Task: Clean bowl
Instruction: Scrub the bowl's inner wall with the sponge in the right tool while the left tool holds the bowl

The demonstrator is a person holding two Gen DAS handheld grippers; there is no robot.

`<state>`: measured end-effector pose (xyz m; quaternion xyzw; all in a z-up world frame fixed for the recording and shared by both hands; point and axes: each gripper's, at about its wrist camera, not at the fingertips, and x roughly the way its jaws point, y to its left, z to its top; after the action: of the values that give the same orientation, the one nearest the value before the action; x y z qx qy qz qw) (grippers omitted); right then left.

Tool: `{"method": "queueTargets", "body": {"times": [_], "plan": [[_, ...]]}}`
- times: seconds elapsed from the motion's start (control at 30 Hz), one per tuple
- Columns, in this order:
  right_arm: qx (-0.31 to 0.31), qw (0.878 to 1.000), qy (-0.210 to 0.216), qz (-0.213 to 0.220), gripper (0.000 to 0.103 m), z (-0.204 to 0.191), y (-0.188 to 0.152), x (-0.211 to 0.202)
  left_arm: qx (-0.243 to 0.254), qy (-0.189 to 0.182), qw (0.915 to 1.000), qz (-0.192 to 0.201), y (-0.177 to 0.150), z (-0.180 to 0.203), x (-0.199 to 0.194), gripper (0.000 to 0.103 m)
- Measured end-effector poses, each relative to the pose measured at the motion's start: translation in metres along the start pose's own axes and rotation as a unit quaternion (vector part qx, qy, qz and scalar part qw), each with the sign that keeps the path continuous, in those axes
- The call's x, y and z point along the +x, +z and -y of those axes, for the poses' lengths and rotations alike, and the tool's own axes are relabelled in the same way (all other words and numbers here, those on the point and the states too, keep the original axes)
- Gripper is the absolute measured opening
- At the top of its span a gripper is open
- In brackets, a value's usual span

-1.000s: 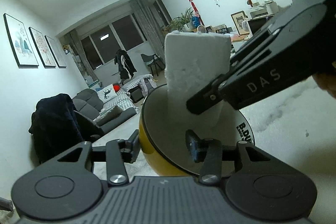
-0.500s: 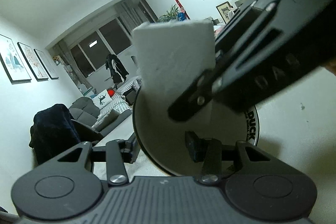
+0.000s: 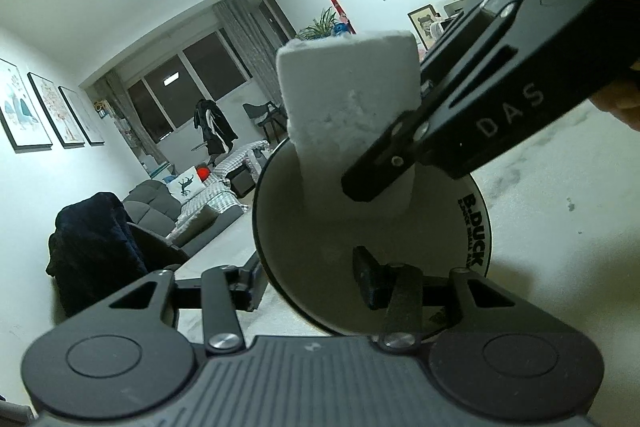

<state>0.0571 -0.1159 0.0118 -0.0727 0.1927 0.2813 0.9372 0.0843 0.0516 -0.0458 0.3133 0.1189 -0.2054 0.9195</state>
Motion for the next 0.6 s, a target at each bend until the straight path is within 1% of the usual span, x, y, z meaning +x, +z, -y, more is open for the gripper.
{"method": "queueTargets", "body": {"times": [0.13,0.23,0.4,0.53,0.6], "plan": [[0.005,1.000,0.003,-0.017,0.017,0.000,-0.004,0.008,-0.002,-0.001,1.0000,-0.001,-0.001,-0.001,0.000,0.045],[0.009,1.000,0.003,-0.015,0.017,0.000,-0.004,0.009,-0.004,-0.002,1.0000,-0.003,0.000,-0.002,0.000,0.045],[0.006,1.000,0.002,0.017,0.017,-0.005,-0.005,0.006,-0.003,-0.001,1.0000,-0.004,0.000,-0.002,0.000,0.045],[-0.019,0.999,0.012,0.036,0.017,-0.015,-0.007,0.003,-0.004,-0.001,1.0000,-0.005,0.000,-0.001,-0.001,0.046],[-0.030,0.998,0.020,0.041,0.017,-0.020,-0.007,0.003,-0.005,-0.004,1.0000,-0.005,0.004,-0.037,0.016,0.046]]}}
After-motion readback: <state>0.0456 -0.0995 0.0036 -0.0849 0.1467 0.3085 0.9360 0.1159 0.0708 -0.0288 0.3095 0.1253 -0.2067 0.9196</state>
